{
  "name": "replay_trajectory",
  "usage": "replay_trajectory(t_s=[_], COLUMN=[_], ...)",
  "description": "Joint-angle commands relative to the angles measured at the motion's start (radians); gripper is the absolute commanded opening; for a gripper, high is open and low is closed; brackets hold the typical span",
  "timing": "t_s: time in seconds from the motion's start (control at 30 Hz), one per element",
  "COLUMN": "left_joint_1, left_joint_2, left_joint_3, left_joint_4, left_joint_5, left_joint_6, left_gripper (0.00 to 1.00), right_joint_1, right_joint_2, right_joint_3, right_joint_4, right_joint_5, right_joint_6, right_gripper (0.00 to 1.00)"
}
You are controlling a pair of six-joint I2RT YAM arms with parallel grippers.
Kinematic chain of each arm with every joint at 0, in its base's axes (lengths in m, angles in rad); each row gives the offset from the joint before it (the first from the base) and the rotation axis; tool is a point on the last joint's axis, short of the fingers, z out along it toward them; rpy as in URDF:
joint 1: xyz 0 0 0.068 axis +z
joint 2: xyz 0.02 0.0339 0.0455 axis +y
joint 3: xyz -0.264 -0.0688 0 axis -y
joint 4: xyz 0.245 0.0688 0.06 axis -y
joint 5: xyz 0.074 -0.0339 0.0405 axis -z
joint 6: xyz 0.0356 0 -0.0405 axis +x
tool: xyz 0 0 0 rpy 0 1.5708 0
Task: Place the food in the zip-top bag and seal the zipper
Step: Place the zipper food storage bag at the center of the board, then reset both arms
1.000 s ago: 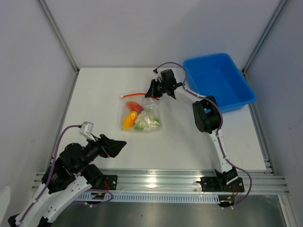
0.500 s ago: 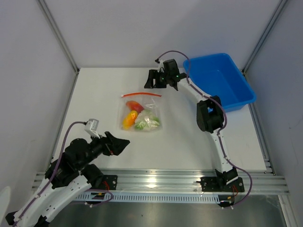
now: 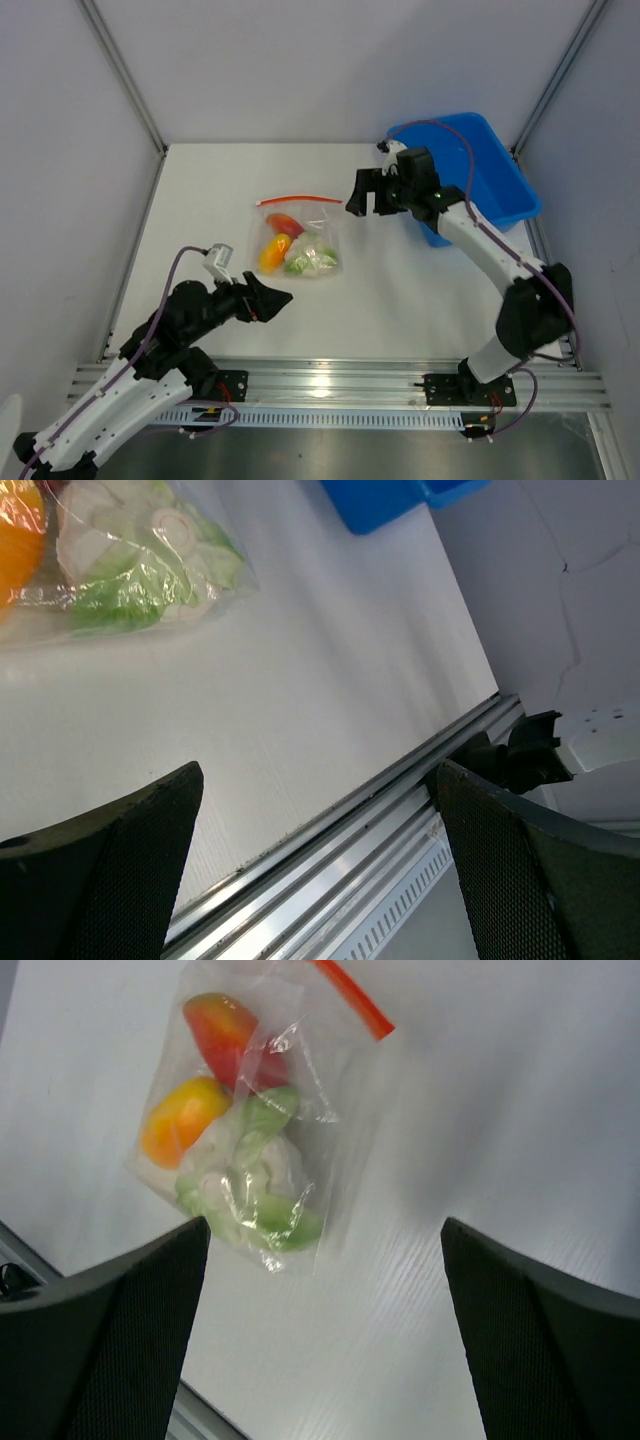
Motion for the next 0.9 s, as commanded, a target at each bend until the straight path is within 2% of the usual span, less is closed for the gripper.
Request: replay_trajectory(t_s=[0.0,0.17,0.3,0.4,0.57,0.6,0.67,0.77,0.87], left_joint_1=[0.001,0.021,0.072,0.170,0.216,0.216,0.216,0.216,0.216], left_joint_2=[0.068,0.193,0.282,0.307,0.261,0.232,0.192,0.061,-0.143], left_joint_3=[-0.026,-0.058,-0.101,-0.188,-0.439,-0.463,-0.545,-0.599,-0.613], left_joint_4=[0.160,0.314,0.470,0.711,1.215,1.254,1.302,1.278,1.105], left_joint_5=[0.053,0.154,0.264,0.388,0.466,0.472,0.485,0.516,0.516], left_joint_6=[-0.024,-0.027,-0.060,-0.175,-0.373,-0.410,-0.436,-0.450,-0.449], left_gripper=[0.99,1.00,0.99,0.99,1.00,0.99,0.99,1.00,0.99], right_joint_1=[0.072,0.124,0.138,0.147,0.149,0.150,0.149,0.149,0.150], right_joint_2=[-0.206,-0.542,-0.803,-1.024,-1.283,-1.352,-1.411,-1.501,-1.549], right_joint_3=[-0.224,-0.532,-0.716,-0.851,-0.988,-1.005,-1.057,-1.117,-1.168], right_joint_4=[0.067,0.056,0.047,0.036,0.006,-0.002,-0.017,-0.015,-0.004], right_joint_5=[0.122,0.167,0.210,0.263,0.266,0.301,0.306,0.296,0.280], right_joint_6=[0.028,0.134,0.243,0.329,0.439,0.456,0.504,0.550,0.577], right_gripper=[0.98,0.98,0.97,0.97,0.99,0.99,0.99,0.99,0.99])
